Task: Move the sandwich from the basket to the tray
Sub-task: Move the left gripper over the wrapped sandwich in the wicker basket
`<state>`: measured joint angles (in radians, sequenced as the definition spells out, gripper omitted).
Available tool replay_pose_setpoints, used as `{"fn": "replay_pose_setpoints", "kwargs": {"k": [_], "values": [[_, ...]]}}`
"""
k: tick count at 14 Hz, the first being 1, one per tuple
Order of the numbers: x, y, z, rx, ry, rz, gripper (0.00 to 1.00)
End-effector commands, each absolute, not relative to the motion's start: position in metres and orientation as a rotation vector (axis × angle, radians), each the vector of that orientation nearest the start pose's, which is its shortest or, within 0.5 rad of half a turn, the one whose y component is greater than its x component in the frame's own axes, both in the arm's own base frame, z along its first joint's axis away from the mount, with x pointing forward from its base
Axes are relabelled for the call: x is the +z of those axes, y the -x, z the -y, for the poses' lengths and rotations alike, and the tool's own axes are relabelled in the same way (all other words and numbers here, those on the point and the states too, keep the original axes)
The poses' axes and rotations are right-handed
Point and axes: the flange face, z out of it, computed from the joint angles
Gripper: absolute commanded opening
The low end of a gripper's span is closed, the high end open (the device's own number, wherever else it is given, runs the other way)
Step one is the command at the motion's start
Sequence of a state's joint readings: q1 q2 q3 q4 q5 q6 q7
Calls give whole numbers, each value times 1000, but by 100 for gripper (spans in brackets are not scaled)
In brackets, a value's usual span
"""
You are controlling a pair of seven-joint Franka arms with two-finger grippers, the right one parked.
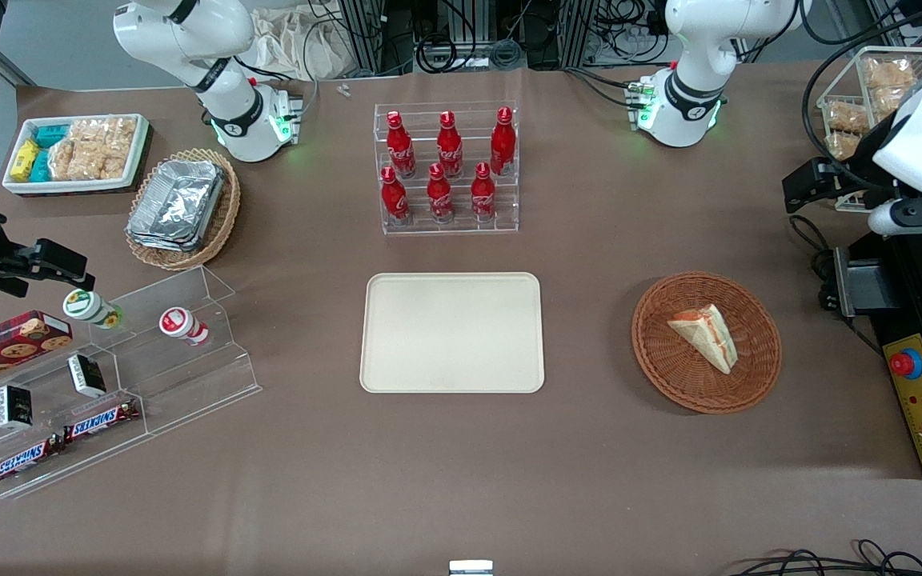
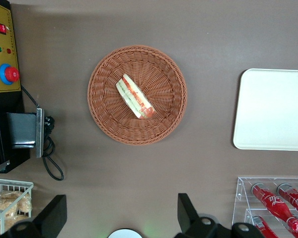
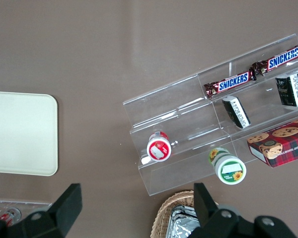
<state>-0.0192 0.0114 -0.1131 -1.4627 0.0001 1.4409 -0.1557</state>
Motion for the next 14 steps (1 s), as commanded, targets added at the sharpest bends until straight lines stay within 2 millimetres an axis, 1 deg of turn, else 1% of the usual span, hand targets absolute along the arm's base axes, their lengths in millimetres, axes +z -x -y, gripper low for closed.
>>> {"fn": "replay_pose_setpoints", "kwargs": {"k": [1,2,3,4,5,6,7,8,10,12,13,14], "values": [[663,-537,70,67,3126,14,100],[662,-538,71,68,3131,34,100],[656,-541,69,85,3122,55,100],[643,-547,67,125,3107,148,100],[628,-550,67,166,3078,358,100],[605,-554,68,200,3041,508,100],[582,-558,69,203,3021,597,100],[551,-559,68,211,3000,668,100],[478,-563,68,150,2958,863,100],[406,-554,65,60,2952,985,100],[371,-549,51,38,2939,1054,100],[343,-546,42,27,2933,1090,100]]}}
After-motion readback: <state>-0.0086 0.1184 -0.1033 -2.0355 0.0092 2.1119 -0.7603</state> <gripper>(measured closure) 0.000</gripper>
